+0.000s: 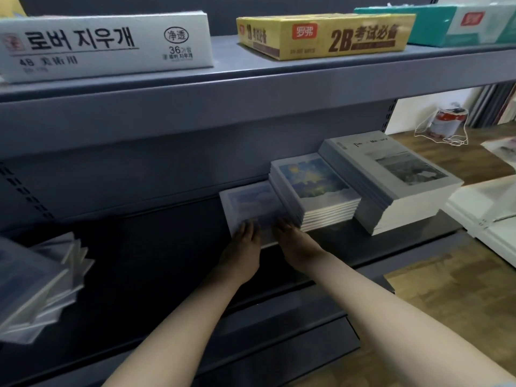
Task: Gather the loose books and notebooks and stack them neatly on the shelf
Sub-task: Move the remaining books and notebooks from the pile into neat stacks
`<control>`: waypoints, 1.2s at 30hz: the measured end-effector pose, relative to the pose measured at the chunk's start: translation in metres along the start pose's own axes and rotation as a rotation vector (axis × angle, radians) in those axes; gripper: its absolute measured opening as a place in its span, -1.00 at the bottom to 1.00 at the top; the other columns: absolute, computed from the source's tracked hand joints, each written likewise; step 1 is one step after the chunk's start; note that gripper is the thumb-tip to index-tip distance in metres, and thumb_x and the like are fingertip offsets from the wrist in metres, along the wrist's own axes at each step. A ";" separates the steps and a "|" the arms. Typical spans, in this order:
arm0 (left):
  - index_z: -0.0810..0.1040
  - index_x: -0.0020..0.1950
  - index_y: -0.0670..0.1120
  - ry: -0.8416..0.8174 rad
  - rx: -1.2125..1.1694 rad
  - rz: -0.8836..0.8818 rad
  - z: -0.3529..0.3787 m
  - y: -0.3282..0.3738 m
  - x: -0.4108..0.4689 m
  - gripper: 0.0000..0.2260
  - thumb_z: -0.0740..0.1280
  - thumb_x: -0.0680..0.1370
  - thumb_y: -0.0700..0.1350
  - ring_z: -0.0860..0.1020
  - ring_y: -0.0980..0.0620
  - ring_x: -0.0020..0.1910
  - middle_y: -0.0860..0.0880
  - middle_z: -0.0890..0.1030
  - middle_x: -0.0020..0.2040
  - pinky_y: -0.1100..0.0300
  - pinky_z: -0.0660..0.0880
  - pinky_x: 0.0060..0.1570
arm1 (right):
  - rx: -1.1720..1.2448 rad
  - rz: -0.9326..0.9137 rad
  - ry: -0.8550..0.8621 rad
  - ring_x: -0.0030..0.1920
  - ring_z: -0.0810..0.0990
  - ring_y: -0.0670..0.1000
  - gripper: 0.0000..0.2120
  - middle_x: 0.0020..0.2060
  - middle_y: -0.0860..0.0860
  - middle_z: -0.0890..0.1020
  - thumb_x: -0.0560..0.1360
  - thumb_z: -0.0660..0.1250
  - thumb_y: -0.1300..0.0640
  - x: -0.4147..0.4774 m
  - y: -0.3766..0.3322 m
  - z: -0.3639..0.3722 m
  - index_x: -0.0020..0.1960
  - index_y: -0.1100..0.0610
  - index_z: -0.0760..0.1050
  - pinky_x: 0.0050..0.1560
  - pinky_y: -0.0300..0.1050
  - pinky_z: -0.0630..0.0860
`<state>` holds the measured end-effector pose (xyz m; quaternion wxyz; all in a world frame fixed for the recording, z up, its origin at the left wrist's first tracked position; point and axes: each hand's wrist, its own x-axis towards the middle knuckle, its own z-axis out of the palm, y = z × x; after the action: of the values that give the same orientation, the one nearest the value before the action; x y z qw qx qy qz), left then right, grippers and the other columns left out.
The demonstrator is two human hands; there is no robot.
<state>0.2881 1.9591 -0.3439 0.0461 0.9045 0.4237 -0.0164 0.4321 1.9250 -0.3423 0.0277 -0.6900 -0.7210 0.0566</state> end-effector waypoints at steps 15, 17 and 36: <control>-0.03 0.54 -0.22 0.040 0.009 -0.003 -0.001 -0.002 0.009 -0.40 0.13 0.54 -0.27 -0.07 -0.17 0.52 -0.21 -0.05 0.54 0.06 -0.10 0.50 | 0.048 0.009 0.049 0.47 0.15 0.17 -0.57 0.42 0.25 0.25 0.56 0.03 0.34 0.013 0.005 0.005 0.43 0.34 0.19 0.48 -0.03 0.06; -0.01 0.54 -0.22 0.047 0.019 0.000 -0.001 -0.002 0.009 -0.40 0.15 0.53 -0.25 -0.06 -0.17 0.52 -0.22 -0.04 0.54 0.05 -0.10 0.49 | 0.043 0.006 0.055 0.48 0.15 0.15 -0.57 0.42 0.23 0.25 0.56 0.04 0.33 0.012 0.005 0.003 0.42 0.32 0.20 0.47 -0.05 0.07; -0.05 0.53 -0.23 0.017 0.000 -0.037 0.002 -0.002 0.015 -0.37 0.16 0.53 -0.24 -0.10 -0.19 0.52 -0.23 -0.07 0.54 0.03 -0.10 0.50 | 0.048 0.020 0.059 0.49 0.13 0.08 -0.55 0.48 0.16 0.17 0.59 0.01 0.34 0.013 0.004 0.001 0.47 0.27 0.14 0.45 -0.13 0.04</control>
<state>0.2958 1.9718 -0.3472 0.0421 0.8966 0.4408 -0.0097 0.4358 1.9381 -0.3444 0.0648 -0.6977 -0.7114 0.0539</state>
